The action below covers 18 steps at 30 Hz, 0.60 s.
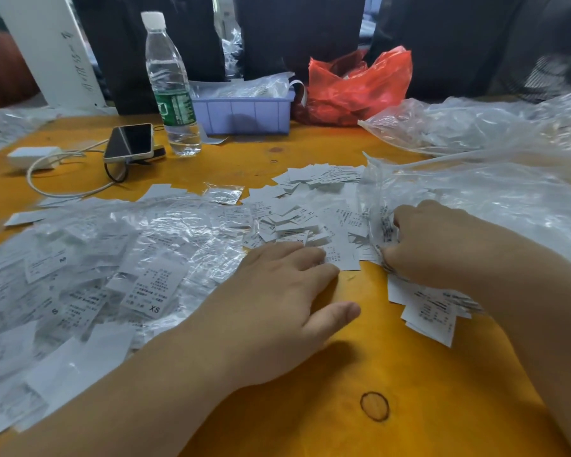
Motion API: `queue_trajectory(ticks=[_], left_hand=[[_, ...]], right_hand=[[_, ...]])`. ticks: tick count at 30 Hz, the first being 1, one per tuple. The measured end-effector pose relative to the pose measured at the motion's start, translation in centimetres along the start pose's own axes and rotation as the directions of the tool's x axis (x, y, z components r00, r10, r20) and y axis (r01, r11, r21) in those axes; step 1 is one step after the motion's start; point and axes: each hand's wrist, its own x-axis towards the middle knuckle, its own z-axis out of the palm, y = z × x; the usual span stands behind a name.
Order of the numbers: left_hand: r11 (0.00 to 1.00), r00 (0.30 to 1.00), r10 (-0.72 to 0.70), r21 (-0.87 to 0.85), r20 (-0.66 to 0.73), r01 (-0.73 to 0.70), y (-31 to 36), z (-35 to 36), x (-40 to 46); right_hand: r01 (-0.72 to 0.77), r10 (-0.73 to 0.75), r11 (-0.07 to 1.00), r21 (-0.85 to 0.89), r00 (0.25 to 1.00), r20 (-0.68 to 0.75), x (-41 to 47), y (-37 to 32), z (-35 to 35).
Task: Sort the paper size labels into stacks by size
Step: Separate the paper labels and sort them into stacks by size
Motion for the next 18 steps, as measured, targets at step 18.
queue_trajectory(ticks=[18], left_hand=[[0.998,0.997,-0.034,-0.05,-0.073,0.03,0.3,-0.2,0.1]], right_hand=[[0.109,-0.089,0.989,0.097,0.978,-0.189,-0.9,1.2,-2.0]])
